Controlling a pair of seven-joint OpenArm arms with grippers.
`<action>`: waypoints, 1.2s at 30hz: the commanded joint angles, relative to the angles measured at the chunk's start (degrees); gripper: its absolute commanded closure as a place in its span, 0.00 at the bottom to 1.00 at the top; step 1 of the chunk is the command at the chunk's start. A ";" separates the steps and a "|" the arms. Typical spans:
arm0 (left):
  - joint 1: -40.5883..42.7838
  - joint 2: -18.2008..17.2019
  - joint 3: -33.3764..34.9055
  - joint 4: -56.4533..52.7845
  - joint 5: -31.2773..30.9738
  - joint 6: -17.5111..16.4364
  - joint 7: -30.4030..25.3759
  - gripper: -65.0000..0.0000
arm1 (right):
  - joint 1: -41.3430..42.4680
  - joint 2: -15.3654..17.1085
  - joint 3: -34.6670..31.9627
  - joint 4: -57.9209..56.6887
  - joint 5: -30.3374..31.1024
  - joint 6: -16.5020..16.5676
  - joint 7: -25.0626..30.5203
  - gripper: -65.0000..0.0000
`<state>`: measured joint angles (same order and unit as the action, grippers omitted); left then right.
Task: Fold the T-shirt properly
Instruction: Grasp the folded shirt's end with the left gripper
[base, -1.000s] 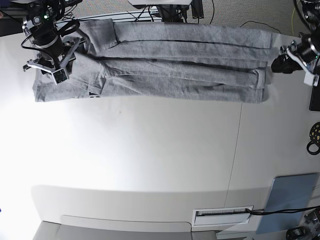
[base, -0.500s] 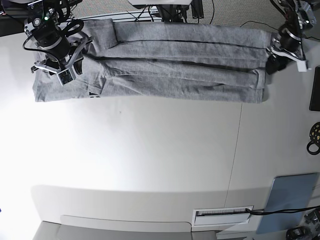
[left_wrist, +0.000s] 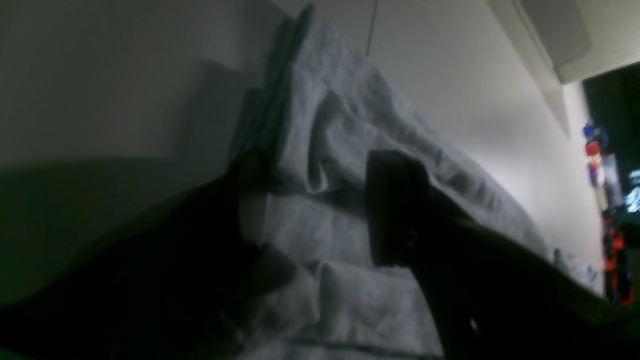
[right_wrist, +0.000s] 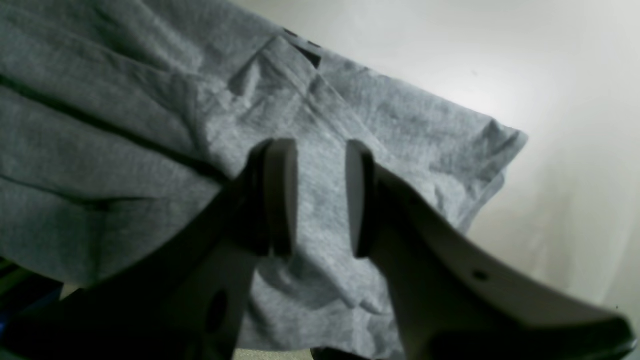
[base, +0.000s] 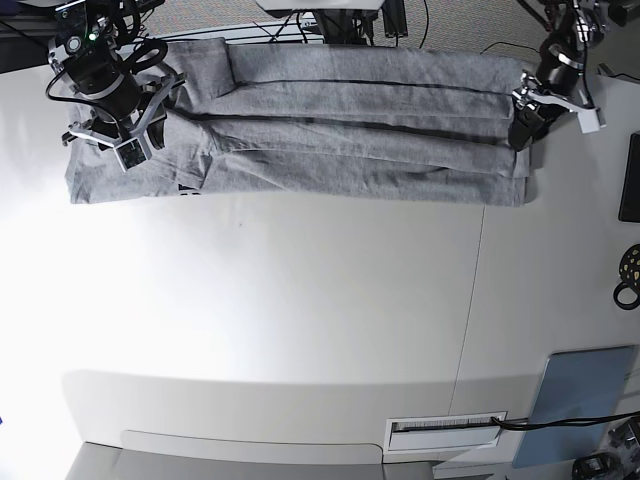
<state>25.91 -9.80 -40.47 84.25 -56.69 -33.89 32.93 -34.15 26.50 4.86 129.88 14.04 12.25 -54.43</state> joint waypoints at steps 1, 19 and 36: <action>-0.37 0.11 -0.22 0.72 -1.44 -0.52 -0.90 0.50 | 0.00 0.66 0.33 0.98 0.09 -0.02 0.83 0.74; -2.10 -8.63 -0.28 0.74 11.67 -0.26 9.20 0.50 | 0.02 0.68 0.35 0.98 0.04 -0.02 -1.25 0.74; -2.29 -10.19 -0.20 0.76 -2.05 -0.81 21.22 0.50 | 0.02 0.66 0.35 0.98 0.07 -0.02 -1.22 0.74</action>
<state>23.62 -19.00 -40.47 84.36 -57.36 -34.37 55.18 -34.15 26.48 4.86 129.88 14.06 12.27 -56.77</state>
